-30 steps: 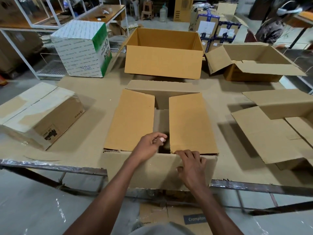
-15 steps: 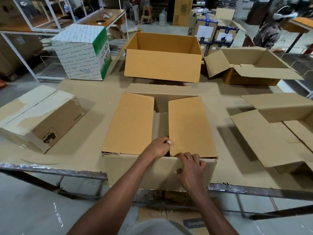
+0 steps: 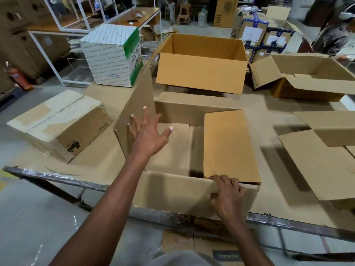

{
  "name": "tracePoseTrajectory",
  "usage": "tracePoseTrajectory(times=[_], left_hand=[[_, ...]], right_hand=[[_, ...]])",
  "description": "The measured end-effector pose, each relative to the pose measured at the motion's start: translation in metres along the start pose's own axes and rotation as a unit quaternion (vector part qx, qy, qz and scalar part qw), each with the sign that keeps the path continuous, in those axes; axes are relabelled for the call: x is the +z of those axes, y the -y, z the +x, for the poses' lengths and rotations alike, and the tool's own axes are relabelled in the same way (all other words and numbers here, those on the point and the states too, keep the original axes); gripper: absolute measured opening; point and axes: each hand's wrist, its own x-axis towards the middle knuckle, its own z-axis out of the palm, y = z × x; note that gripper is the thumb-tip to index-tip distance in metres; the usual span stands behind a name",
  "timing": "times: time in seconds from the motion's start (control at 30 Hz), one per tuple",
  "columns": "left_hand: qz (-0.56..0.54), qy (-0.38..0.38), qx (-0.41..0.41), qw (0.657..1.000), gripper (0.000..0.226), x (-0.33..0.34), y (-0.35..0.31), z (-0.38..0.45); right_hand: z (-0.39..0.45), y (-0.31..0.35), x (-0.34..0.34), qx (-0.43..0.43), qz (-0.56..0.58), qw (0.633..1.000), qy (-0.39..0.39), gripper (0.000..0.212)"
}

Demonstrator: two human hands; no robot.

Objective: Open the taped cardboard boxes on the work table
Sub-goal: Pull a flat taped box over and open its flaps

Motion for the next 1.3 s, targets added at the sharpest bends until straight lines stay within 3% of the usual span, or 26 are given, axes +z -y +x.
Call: tracePoseTrajectory(times=[0.23, 0.47, 0.63, 0.8, 0.87, 1.07, 1.17, 1.3], left_hand=[[0.028, 0.058, -0.135, 0.989, 0.067, 0.021, 0.080, 0.000], [0.003, 0.114, -0.152, 0.982, 0.071, 0.058, 0.107, -0.017], [0.061, 0.044, -0.145, 0.987, 0.070, 0.072, 0.105, -0.026], [0.057, 0.023, -0.150, 0.987, 0.068, 0.078, 0.106, -0.026], [0.056, 0.020, -0.152, 0.987, 0.067, 0.079, 0.106, -0.025], [0.047, 0.016, -0.155, 0.987, 0.066, 0.077, 0.105, -0.028], [0.047, 0.019, -0.151, 0.987, 0.066, 0.077, 0.105, -0.028], [0.039, 0.013, -0.149, 0.988, 0.065, 0.079, 0.108, -0.028]], right_hand=[[0.000, 0.002, 0.000, -0.004, 0.000, 1.000, -0.003, 0.062], [0.003, 0.003, 0.001, 0.007, 0.000, 1.000, 0.006, 0.062], [0.009, 0.016, -0.021, 0.013, 0.013, 0.994, 0.104, 0.050], [0.024, 0.066, -0.045, -0.027, 0.184, 0.979, 0.086, 0.047], [0.037, 0.091, -0.040, -0.012, 0.259, 0.959, 0.113, 0.047], [0.080, 0.125, -0.014, 0.115, 0.226, 0.935, 0.247, 0.077], [0.089, 0.121, -0.012, 0.144, 0.208, 0.944, 0.213, 0.082], [0.078, 0.116, -0.039, 0.102, 0.190, 0.971, 0.101, 0.070]])
